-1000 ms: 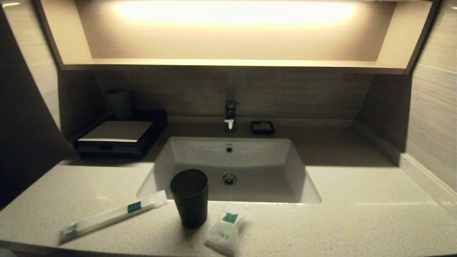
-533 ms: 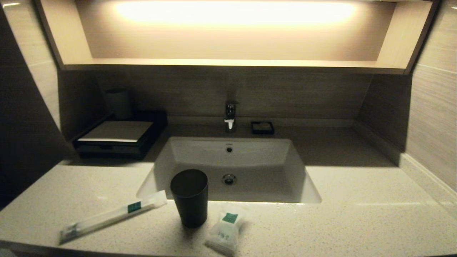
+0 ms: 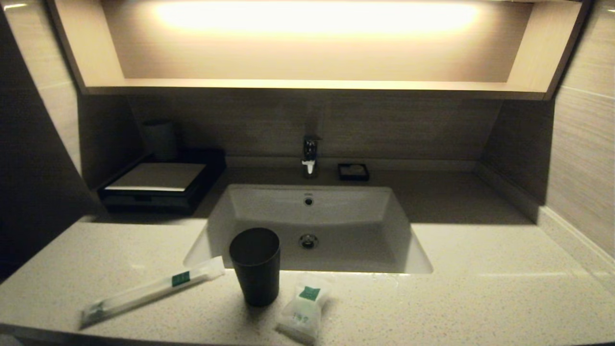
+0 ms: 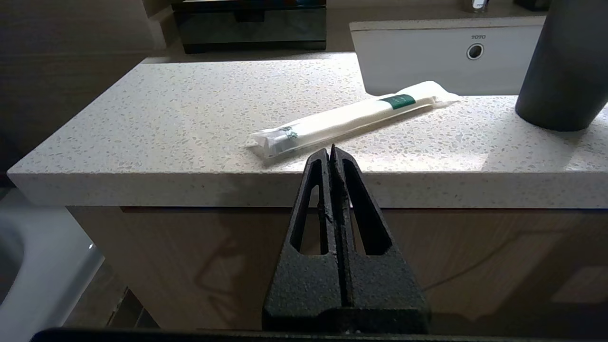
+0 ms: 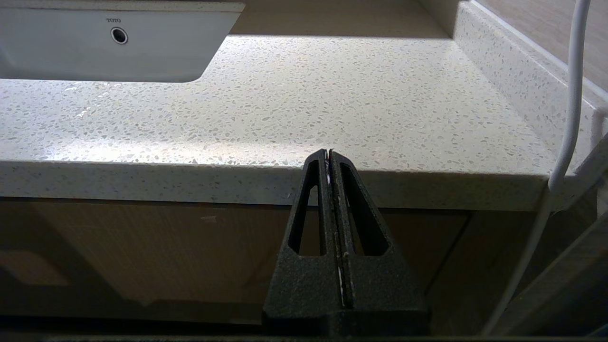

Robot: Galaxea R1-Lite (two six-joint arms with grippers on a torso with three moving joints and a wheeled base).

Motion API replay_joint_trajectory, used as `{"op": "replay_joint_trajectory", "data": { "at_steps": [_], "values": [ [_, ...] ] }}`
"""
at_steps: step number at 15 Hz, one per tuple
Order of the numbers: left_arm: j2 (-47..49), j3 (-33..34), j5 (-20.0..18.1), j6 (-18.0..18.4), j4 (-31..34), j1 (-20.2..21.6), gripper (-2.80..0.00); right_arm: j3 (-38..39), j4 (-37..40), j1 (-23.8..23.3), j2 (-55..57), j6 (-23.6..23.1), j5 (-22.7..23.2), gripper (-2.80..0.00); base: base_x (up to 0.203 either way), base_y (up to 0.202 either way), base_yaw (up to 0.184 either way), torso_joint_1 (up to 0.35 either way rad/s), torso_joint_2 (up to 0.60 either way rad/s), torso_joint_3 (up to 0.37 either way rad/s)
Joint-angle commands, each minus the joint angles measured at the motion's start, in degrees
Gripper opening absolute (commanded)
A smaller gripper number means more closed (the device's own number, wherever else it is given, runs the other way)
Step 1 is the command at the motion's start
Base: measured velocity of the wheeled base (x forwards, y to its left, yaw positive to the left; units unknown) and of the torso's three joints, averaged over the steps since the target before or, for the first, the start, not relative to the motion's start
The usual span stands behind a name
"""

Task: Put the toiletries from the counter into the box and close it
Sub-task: Open the drawer

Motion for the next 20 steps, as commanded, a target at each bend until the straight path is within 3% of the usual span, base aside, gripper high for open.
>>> {"op": "replay_joint_trajectory", "data": {
  "at_steps": [1,7,11,13,20],
  "values": [
    [0.07,0.44,0.25,0.01,0.00,0.02,-2.80,0.09,0.00,0.01,0.05,0.00,0.04,-2.80,0.000,0.000,0.000,0.000,0.00,0.000],
    [0.07,-7.54,0.35,-0.06,2.53,0.02,-2.80,0.09,0.00,0.01,0.05,0.00,0.04,-2.80,0.000,0.000,0.000,0.000,0.00,0.000],
    [0.07,-17.66,-0.02,2.78,14.17,0.02,-2.80,0.09,0.00,0.01,0.05,-0.07,0.04,-2.80,0.000,0.000,0.000,0.000,0.00,0.000],
    [0.07,-19.02,0.04,5.00,14.69,0.02,-2.80,0.09,0.00,0.01,0.05,0.00,0.04,-2.80,0.000,0.000,0.000,0.000,0.00,0.000],
    [0.72,-26.16,0.68,6.42,16.65,0.02,-2.80,0.09,0.00,0.01,0.05,0.00,0.04,-2.80,0.000,0.000,0.000,0.000,0.00,0.000]
  ]
}}
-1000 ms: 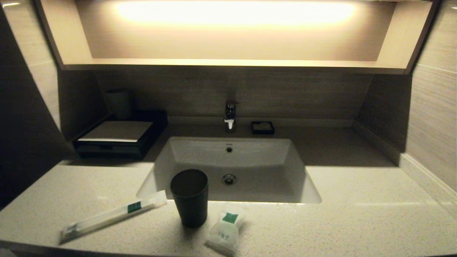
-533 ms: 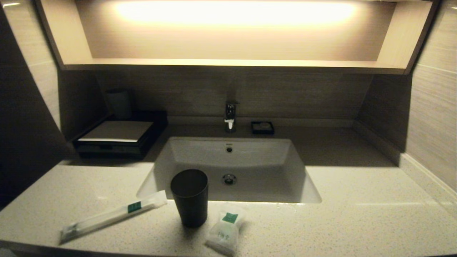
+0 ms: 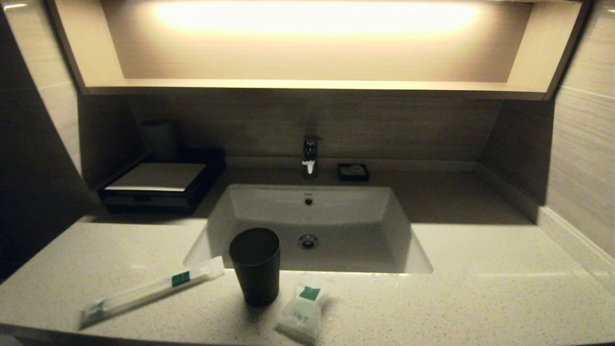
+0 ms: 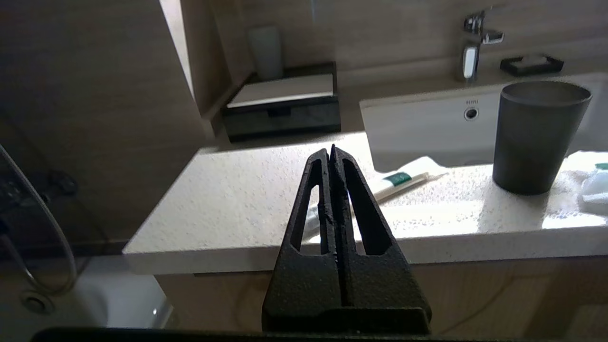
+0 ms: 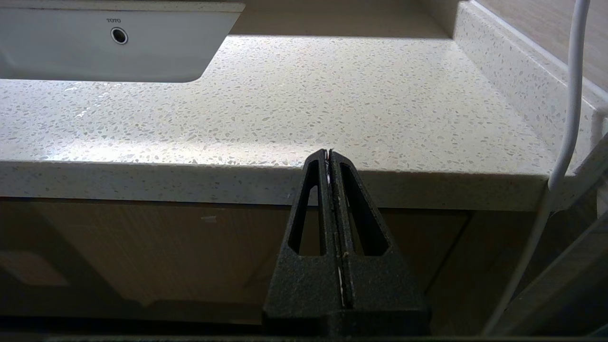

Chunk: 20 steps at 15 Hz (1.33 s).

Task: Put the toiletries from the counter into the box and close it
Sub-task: Open the drawer

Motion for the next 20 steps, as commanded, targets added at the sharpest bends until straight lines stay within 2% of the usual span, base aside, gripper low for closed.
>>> {"op": "replay_joint_trajectory", "data": {
  "at_steps": [1,5,10,20],
  "values": [
    [2.75,-2.30,0.26,0.02,0.47,0.02,-2.80,0.08,0.00,0.01,0.05,-0.02,0.04,-2.80,0.000,0.000,0.000,0.000,0.00,0.000],
    [12.29,-5.09,1.69,-1.84,-2.36,0.05,-2.80,0.09,0.00,0.01,0.05,-0.02,0.04,-2.80,0.000,0.000,0.000,0.000,0.00,0.000],
    [20.48,-4.82,2.01,-2.01,-8.56,0.48,-2.80,0.09,0.00,0.01,-0.03,-0.02,0.04,-2.80,0.000,0.000,0.000,0.000,0.00,0.000],
    [27.73,-5.01,2.08,-2.00,-10.25,0.54,-2.80,0.09,0.00,0.01,0.05,-0.02,0.04,-2.80,0.000,0.000,0.000,0.000,0.00,0.000]
  ]
}}
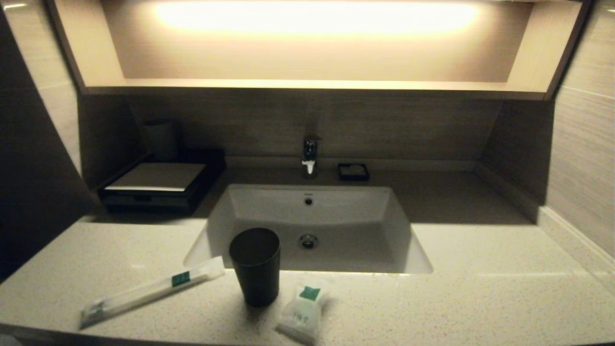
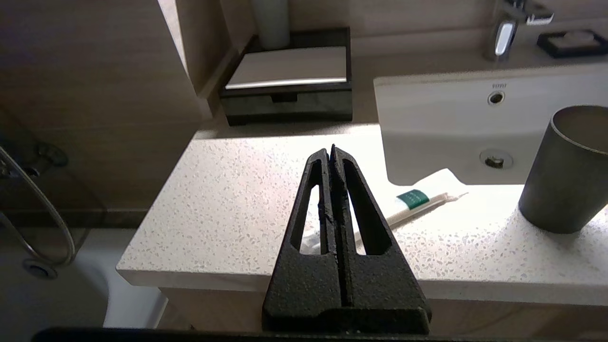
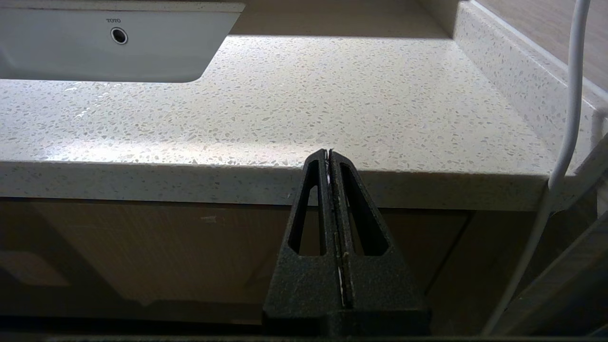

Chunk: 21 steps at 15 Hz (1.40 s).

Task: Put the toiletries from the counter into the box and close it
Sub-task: Open the drawer

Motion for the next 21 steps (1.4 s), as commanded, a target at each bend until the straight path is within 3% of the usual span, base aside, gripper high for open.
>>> {"op": "replay_joint_trajectory", "data": {
  "at_steps": [1,21],
  "values": [
    [2.20,-0.32,0.02,0.03,0.02,0.02,-2.80,0.09,0.00,0.01,0.02,-0.04,0.04,-2.80,0.000,0.000,0.000,0.000,0.00,0.000],
    [10.61,0.72,1.59,0.01,-2.61,0.11,-2.80,0.09,0.00,0.01,0.05,-0.04,0.04,-2.80,0.000,0.000,0.000,0.000,0.00,0.000]
  ]
}}
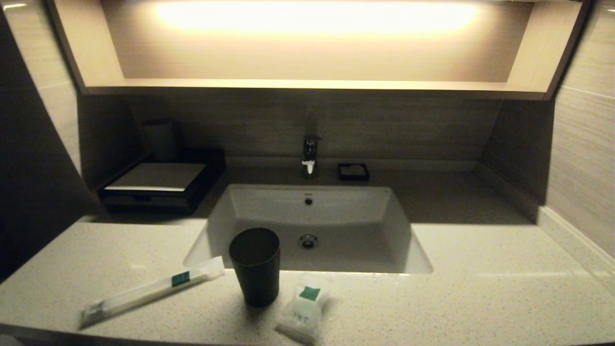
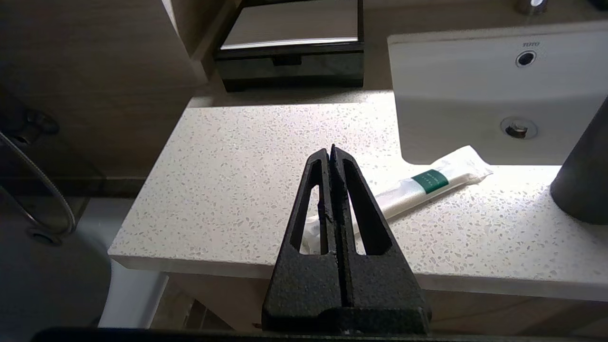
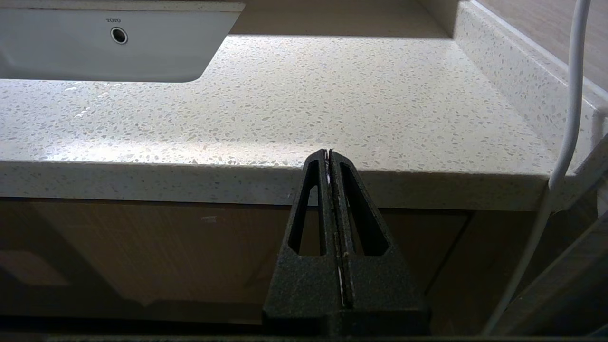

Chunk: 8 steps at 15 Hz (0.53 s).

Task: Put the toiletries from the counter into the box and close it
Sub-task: Open the drawer

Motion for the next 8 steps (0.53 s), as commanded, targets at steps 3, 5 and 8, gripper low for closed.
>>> {"op": "replay_joint_trajectory", "data": {
  "at_steps": [3,5,8],
  "values": [
    [2.40,0.48,-0.02,0.02,-0.79,0.02,-2.80,0.09,-0.02,0.01,0.05,-0.02,0.02,-2.80,0.000,0.000,0.000,0.000,0.00,0.000],
    [2.76,1.51,-0.06,-0.03,-1.44,0.02,-2.80,0.09,-0.02,0.01,0.05,-0.02,0.02,-2.80,0.000,0.000,0.000,0.000,0.00,0.000],
    [4.28,2.53,0.03,-0.03,-4.30,0.02,-2.80,0.07,-0.02,0.01,0.03,-0.02,0.02,-2.80,0.000,0.000,0.000,0.000,0.00,0.000]
  ]
}}
